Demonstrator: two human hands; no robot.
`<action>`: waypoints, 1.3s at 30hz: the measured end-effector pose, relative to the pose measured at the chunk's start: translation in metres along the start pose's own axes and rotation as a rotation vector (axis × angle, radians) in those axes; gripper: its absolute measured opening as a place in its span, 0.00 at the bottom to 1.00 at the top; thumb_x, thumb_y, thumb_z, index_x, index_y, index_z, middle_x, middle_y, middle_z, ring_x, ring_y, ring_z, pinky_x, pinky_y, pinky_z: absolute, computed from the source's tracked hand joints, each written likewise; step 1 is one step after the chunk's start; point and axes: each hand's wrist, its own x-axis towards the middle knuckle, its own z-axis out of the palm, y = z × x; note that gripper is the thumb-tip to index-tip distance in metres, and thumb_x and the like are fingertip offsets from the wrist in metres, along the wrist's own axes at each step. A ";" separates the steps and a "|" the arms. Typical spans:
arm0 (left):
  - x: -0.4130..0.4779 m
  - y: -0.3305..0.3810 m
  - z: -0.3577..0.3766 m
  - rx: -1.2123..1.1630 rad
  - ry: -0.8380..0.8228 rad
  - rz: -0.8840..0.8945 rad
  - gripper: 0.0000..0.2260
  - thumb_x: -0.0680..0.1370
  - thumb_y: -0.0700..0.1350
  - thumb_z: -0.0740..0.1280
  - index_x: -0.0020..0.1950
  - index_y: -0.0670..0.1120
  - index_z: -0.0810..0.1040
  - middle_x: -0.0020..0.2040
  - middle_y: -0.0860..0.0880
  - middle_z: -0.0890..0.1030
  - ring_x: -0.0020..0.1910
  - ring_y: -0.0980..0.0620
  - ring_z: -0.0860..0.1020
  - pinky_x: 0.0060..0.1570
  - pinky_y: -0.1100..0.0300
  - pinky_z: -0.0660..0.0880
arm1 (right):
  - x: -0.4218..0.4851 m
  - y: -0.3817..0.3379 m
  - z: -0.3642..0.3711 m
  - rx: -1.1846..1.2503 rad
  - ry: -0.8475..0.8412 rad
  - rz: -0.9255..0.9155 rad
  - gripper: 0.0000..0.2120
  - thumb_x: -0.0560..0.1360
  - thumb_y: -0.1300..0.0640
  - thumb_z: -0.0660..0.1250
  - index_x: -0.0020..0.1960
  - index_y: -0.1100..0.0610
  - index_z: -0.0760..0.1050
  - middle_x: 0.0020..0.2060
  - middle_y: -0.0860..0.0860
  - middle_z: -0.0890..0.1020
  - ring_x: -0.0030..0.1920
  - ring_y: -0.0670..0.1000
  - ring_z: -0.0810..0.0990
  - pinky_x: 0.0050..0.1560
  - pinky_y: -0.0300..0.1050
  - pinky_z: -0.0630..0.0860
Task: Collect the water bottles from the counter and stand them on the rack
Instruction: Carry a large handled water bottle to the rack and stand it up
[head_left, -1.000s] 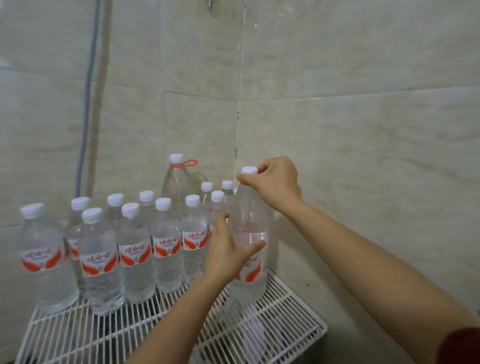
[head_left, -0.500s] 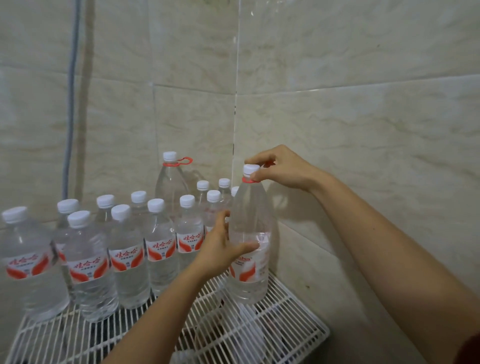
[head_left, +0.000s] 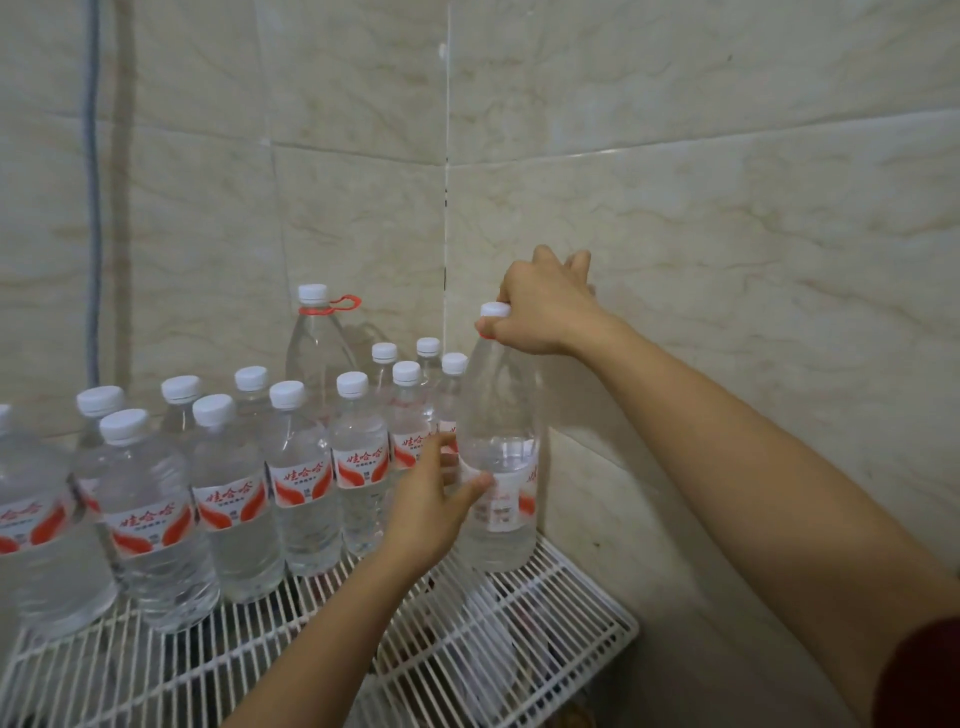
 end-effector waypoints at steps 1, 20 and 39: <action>-0.002 -0.002 0.005 0.000 -0.031 -0.009 0.25 0.74 0.48 0.71 0.68 0.52 0.65 0.60 0.51 0.76 0.54 0.55 0.76 0.46 0.65 0.74 | 0.001 -0.001 -0.001 -0.062 0.020 0.016 0.15 0.76 0.49 0.62 0.36 0.58 0.69 0.33 0.50 0.64 0.50 0.54 0.60 0.53 0.51 0.58; 0.009 -0.019 0.033 -0.088 -0.027 -0.023 0.40 0.64 0.39 0.79 0.69 0.53 0.60 0.55 0.61 0.73 0.53 0.61 0.73 0.50 0.68 0.71 | 0.007 0.024 0.020 0.503 0.005 0.127 0.18 0.69 0.49 0.73 0.39 0.66 0.79 0.26 0.52 0.65 0.32 0.51 0.63 0.36 0.45 0.63; 0.007 -0.018 0.030 -0.101 -0.071 -0.069 0.40 0.68 0.37 0.75 0.72 0.55 0.57 0.58 0.61 0.72 0.58 0.59 0.72 0.60 0.56 0.72 | -0.003 0.021 0.042 0.853 0.130 0.209 0.22 0.68 0.51 0.76 0.60 0.53 0.80 0.50 0.48 0.84 0.53 0.45 0.80 0.63 0.47 0.74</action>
